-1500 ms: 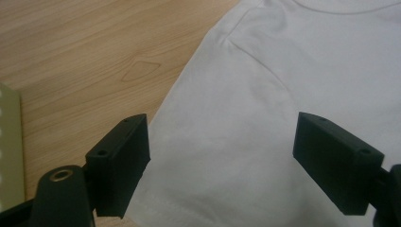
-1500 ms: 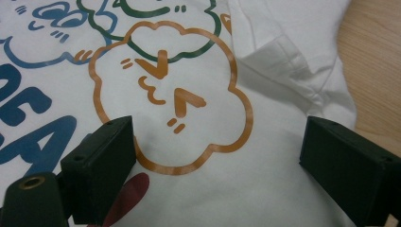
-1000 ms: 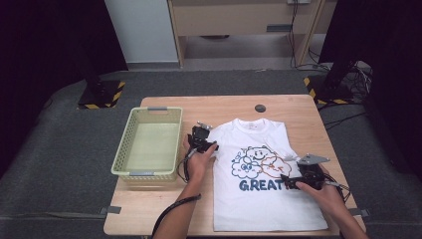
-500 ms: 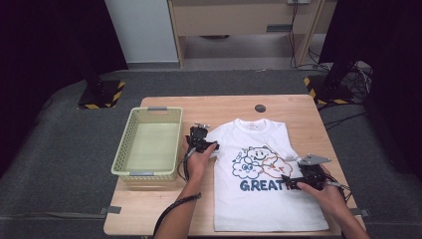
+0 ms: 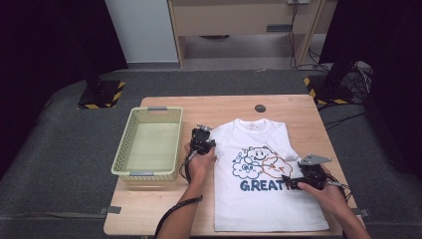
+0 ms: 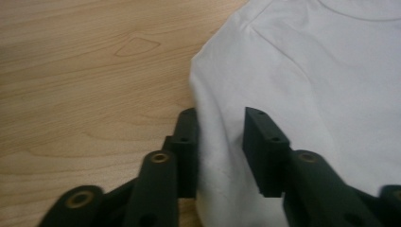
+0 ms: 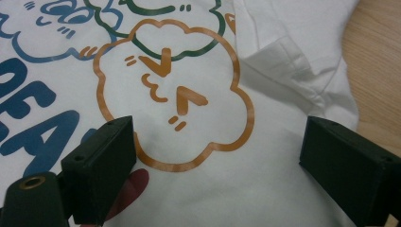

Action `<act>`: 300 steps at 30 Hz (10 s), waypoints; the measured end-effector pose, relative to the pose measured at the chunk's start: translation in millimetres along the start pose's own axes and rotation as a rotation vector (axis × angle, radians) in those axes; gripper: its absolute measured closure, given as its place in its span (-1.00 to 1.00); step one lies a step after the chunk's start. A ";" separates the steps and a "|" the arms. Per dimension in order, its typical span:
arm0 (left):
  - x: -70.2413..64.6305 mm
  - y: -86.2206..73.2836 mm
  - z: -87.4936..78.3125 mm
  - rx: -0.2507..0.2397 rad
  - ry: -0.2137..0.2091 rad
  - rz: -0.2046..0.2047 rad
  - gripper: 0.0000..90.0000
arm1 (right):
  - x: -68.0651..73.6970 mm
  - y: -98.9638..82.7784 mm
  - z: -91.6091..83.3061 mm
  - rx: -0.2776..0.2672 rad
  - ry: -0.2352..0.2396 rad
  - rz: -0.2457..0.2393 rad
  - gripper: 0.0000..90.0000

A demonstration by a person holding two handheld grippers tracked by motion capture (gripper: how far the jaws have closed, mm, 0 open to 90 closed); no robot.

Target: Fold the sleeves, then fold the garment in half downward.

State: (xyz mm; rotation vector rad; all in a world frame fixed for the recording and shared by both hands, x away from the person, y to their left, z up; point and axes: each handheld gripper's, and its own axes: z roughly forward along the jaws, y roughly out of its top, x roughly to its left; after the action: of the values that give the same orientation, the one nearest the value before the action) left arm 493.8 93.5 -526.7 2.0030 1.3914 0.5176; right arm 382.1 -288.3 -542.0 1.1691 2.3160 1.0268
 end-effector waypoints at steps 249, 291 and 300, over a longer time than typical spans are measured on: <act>-108.4 -75.7 -92.6 0.018 -0.084 0.290 0.85 | 30.6 8.4 -34.1 0.054 -0.056 0.093 0.89; -81.3 -22.5 -79.5 -0.060 -0.091 0.261 0.07 | -7.9 45.3 -17.0 -0.043 -0.012 0.069 0.37; -88.7 -1.6 -47.3 -0.046 -0.103 0.271 0.25 | -2.0 70.6 13.7 -0.025 0.031 0.033 0.46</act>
State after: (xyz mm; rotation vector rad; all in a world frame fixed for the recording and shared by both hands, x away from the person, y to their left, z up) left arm 430.4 24.5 -490.5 2.1615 1.0441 0.5502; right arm 430.0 -255.7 -499.3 1.1937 2.3081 1.0893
